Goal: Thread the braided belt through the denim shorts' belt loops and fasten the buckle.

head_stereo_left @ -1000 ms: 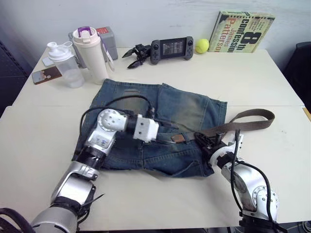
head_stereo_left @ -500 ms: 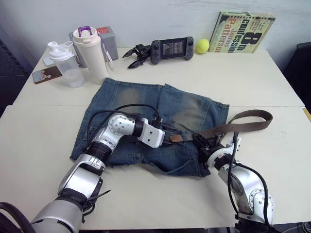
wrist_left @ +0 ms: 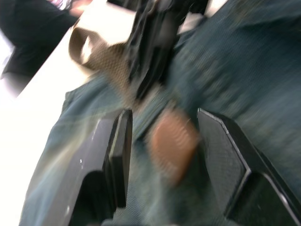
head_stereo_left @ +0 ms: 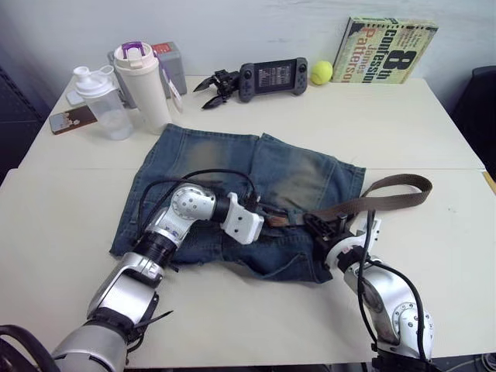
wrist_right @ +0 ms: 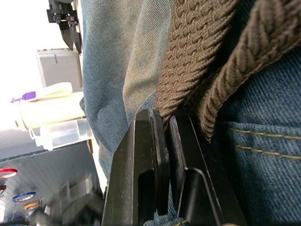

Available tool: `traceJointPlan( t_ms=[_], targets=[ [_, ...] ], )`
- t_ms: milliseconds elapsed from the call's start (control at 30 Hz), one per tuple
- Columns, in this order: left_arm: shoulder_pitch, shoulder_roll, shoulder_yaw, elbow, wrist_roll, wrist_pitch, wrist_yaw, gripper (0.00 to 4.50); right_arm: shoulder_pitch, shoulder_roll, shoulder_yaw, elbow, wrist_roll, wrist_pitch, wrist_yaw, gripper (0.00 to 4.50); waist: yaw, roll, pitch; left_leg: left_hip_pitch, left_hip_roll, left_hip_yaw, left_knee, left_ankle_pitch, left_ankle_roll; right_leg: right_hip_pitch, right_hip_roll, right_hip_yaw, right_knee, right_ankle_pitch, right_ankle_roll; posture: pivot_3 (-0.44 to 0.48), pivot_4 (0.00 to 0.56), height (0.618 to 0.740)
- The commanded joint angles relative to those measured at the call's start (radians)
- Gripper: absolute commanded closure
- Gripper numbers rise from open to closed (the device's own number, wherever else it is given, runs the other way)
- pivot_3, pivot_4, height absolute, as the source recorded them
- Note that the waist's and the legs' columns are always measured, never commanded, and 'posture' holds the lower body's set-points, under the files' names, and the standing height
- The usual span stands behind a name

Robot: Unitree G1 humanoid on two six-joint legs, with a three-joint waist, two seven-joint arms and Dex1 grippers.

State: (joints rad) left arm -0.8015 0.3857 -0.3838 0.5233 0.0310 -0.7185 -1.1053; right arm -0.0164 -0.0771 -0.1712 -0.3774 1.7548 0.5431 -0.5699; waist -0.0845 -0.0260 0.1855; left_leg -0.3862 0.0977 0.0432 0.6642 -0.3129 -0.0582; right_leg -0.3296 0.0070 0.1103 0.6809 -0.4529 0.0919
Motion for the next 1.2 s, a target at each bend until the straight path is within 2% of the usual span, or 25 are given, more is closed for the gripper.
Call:
traceJointPlan(
  t_ms=[33, 233, 600, 633, 667, 767, 800, 1200],
  targets=[
    [-0.022, 0.009, 0.028, -0.007, 0.045, -0.002, 0.07, 2.02, 0.019, 0.007, 0.026, -0.009, -0.004, 0.002, -0.005, 4.5, 0.002, 0.0, 0.0, 0.0, 0.0, 0.0, 0.0, 0.0, 0.0, 0.0, 0.0, 0.0, 0.0, 0.0, 0.0, 0.0, 0.15, 0.739],
    [-0.057, 0.016, 0.016, 0.039, 0.146, -0.012, 0.155, 2.02, 0.015, 0.015, 0.03, -0.01, -0.01, -0.004, -0.001, 4.5, 0.0, 0.0, 0.0, 0.0, -0.001, 0.001, 0.0, 0.0, 0.0, 0.0, -0.001, 0.001, -0.001, 0.0, 0.0, 0.0, 0.15, 0.739],
    [-0.099, -0.007, 0.014, 0.085, 0.178, -0.025, 0.2, 2.02, 0.008, 0.018, 0.035, -0.008, -0.024, -0.015, 0.005, 4.5, 0.001, 0.0, 0.0, 0.0, -0.001, 0.001, 0.001, 0.0, 0.0, 0.0, -0.001, 0.001, 0.0, 0.0, 0.0, 0.0, 0.15, 0.739],
    [-0.1, -0.007, 0.013, 0.085, 0.179, -0.026, 0.201, 2.56, 0.008, 0.019, 0.036, -0.007, -0.027, -0.014, 0.006, 4.5, 0.001, 0.0, 0.0, 0.0, -0.001, 0.001, 0.001, 0.0, 0.0, 0.0, -0.001, 0.001, 0.0, 0.0, 0.0, 0.0, 0.15, 0.739],
    [-0.1, -0.007, 0.012, 0.086, 0.18, -0.027, 0.201, 2.82, 0.007, 0.019, 0.037, -0.007, -0.028, -0.013, 0.007, 4.5, 0.001, 0.0, 0.0, 0.0, -0.001, 0.001, 0.001, 0.0, 0.0, 0.0, -0.001, 0.001, 0.0, 0.0, 0.0, 0.0, 0.15, 0.739],
    [-0.097, -0.012, 0.006, 0.086, 0.187, -0.029, 0.206, 4.13, 0.002, 0.019, 0.037, -0.001, -0.034, -0.011, 0.009, 4.5, 0.001, 0.0, 0.0, 0.0, -0.001, 0.001, 0.001, 0.0, 0.0, 0.0, -0.001, 0.001, 0.0, 0.0, 0.0, 0.0, 0.15, 0.739],
    [-0.096, -0.013, 0.005, 0.087, 0.19, -0.03, 0.207, 4.44, 0.001, 0.02, 0.038, 0.0, -0.035, -0.011, 0.009, 4.5, 0.001, 0.0, 0.0, 0.0, -0.001, 0.001, 0.001, 0.0, 0.0, 0.0, -0.001, 0.001, 0.0, 0.0, 0.0, 0.0, 0.15, 0.739],
    [-0.114, 0.0, -0.008, 0.077, 0.223, -0.068, 0.207, 4.44, 0.001, 0.009, 0.049, -0.023, -0.026, 0.0, -0.004, 4.5, 0.001, 0.0, 0.0, 0.0, -0.001, 0.001, 0.001, 0.0, 0.0, 0.0, -0.001, 0.001, 0.0, 0.0, 0.0, 0.0, 0.15, 0.739]
  ],
)
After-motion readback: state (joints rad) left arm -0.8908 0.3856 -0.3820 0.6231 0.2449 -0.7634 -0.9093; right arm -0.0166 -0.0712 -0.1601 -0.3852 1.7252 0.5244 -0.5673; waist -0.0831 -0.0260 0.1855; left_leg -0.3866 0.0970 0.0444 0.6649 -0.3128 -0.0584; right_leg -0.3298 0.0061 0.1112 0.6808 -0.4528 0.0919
